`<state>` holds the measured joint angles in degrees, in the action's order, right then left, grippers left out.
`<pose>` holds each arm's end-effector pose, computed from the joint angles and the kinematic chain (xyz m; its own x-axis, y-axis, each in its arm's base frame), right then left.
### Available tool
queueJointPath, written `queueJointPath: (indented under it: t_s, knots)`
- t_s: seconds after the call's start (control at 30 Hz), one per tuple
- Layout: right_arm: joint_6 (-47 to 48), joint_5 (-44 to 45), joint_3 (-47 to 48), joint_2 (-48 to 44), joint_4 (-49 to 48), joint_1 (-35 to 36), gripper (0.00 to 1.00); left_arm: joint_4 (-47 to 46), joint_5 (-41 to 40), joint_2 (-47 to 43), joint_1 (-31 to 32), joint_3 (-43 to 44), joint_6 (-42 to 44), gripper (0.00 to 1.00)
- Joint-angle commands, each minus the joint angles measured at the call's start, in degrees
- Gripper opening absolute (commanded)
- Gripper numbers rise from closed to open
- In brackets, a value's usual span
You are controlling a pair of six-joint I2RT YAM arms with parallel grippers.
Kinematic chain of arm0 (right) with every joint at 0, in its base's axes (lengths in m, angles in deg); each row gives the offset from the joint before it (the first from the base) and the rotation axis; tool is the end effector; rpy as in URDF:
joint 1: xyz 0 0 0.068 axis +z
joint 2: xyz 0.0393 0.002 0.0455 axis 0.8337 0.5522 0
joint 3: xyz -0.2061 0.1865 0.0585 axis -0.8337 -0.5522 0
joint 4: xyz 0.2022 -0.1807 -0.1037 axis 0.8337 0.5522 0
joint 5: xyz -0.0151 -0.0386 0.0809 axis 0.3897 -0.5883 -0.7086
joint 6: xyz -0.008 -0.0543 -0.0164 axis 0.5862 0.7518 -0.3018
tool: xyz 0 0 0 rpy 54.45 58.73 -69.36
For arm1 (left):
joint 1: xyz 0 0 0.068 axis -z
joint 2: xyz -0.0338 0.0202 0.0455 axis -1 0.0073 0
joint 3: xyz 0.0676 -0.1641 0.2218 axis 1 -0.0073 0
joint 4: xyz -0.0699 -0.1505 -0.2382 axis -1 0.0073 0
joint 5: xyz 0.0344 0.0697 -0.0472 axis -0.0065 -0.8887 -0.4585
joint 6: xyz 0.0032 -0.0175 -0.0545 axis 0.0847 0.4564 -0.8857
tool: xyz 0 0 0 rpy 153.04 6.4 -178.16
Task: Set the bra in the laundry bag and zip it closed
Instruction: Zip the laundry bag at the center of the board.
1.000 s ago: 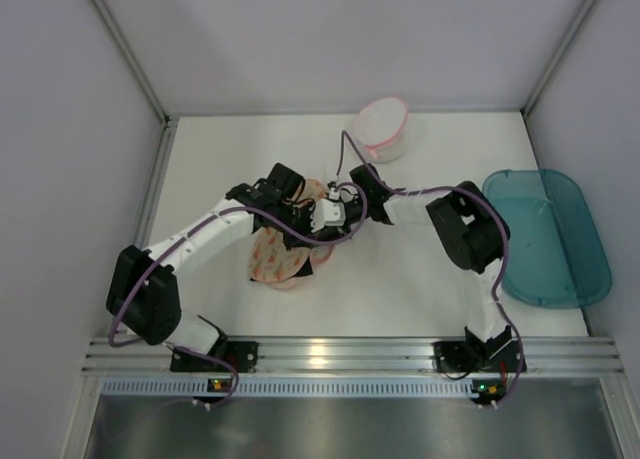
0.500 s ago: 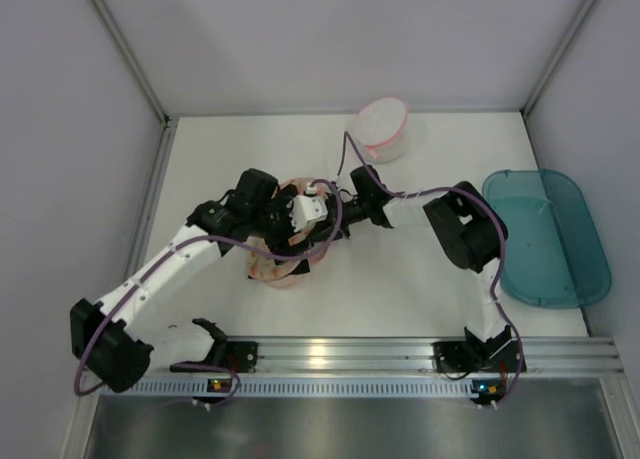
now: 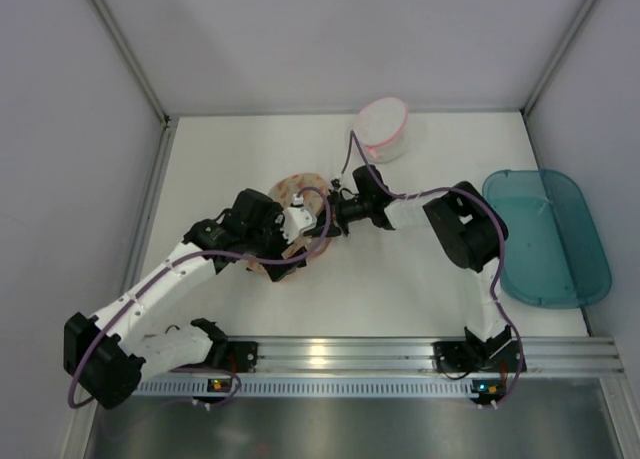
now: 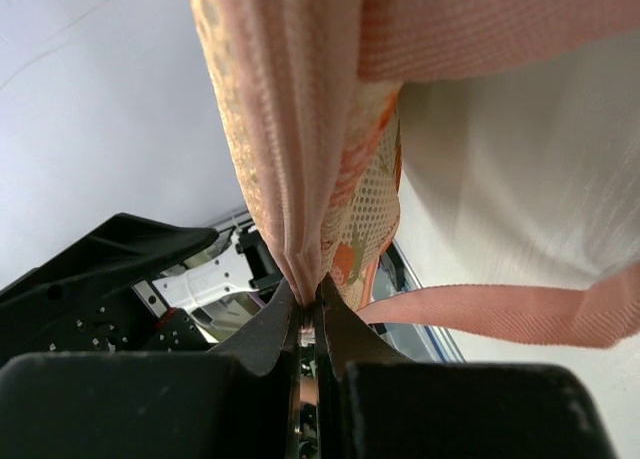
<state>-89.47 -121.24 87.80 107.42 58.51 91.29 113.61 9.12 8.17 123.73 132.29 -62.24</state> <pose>0.3496 0.2842 0.1144 -0.9780 -0.0356 0.2056 0.1842 0.3156 0.9309 0.1940 -0.1432 0.2753 -0.3442 0.6888 -0.6380 0.8676 0.4931 0.0642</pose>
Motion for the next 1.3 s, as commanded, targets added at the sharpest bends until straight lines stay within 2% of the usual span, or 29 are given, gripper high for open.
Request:
queueJointPath:
  t_s: [0.0, 0.53, 0.83, 1.27]
  knots:
    - [-0.8, 0.7, -0.4, -1.5, -2.5, -0.4, 0.00, -5.7, -2.5, 1.2, 0.1, -0.7, -2.2, 0.98]
    - [-2.7, 0.0, -0.6, -1.6, -3.1, -0.4, 0.00, -14.6, -6.9, 8.3, 0.4, -3.0, 0.7, 0.99]
    - [-3.0, -0.5, -1.6, -2.0, -3.4, -0.3, 0.00, -21.1, -18.2, 9.3, 0.5, -4.9, 0.0, 0.99]
    - [-7.3, -2.8, -1.9, -0.3, -7.8, 1.3, 0.00, -38.9, -24.0, 7.6, 4.4, -13.1, 7.1, 0.99]
